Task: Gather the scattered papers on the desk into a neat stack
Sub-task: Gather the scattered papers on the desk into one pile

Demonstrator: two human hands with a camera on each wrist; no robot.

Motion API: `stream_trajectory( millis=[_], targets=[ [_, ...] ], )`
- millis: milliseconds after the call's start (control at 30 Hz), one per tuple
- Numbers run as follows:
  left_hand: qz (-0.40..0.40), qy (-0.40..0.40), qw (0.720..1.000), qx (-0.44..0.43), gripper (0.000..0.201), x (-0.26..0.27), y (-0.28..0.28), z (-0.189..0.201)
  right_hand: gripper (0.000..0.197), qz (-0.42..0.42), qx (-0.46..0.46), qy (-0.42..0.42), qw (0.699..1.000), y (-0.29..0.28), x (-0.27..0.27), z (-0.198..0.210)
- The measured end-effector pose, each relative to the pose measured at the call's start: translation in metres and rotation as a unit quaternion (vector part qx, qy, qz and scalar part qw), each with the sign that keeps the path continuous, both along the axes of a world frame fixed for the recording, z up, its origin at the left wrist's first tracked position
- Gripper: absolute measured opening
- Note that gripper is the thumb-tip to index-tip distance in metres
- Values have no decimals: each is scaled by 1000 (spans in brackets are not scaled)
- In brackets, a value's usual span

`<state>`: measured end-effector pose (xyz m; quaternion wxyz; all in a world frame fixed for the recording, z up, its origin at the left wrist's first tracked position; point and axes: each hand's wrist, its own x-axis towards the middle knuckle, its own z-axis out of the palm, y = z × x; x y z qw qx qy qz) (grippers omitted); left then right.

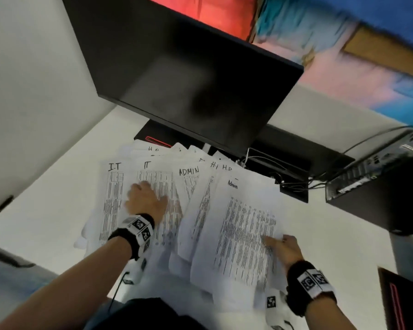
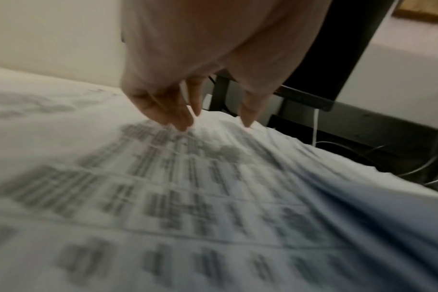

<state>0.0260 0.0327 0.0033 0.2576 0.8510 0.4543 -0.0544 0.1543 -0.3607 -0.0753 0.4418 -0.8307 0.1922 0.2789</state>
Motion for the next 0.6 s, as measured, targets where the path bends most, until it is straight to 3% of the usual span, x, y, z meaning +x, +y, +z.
stream_trajectory(
  millis=[33, 67, 133, 200, 300, 367, 400, 467, 533, 600],
  targets=[
    [16, 32, 999, 20, 77, -3, 9, 3, 126, -9, 5, 6, 1000, 0, 8, -9],
    [23, 47, 998, 20, 77, -4, 13, 4, 123, -10, 20, 14, 1000, 12, 6, 6],
    [2, 35, 999, -2, 74, -2, 11, 4, 109, -10, 27, 26, 999, 64, -13, 71],
    [-62, 24, 998, -7, 74, 1, -5, -5, 103, -33, 33, 38, 998, 81, -17, 78],
    [-164, 24, 986, -31, 77, 3, -27, -14, 121, -27, 73, 24, 997, 96, -16, 69],
    [-201, 10, 978, -55, 70, 5, -28, -11, 129, -32, 96, 21, 995, 107, -18, 73],
    [-194, -9, 979, -59, 61, 6, -24, -7, 122, -29, 93, 24, 995, 109, -18, 74],
    [-121, -52, 991, -30, 52, 6, -6, 2, 90, -38, 76, 27, 996, 106, -16, 75],
    [-5, -39, 998, 42, 62, 0, 26, 8, 71, -38, 52, 30, 997, 95, -15, 73],
    [133, 20, 989, 65, 82, -15, 63, 11, 55, -30, 44, 41, 998, 90, -17, 78]
  ],
)
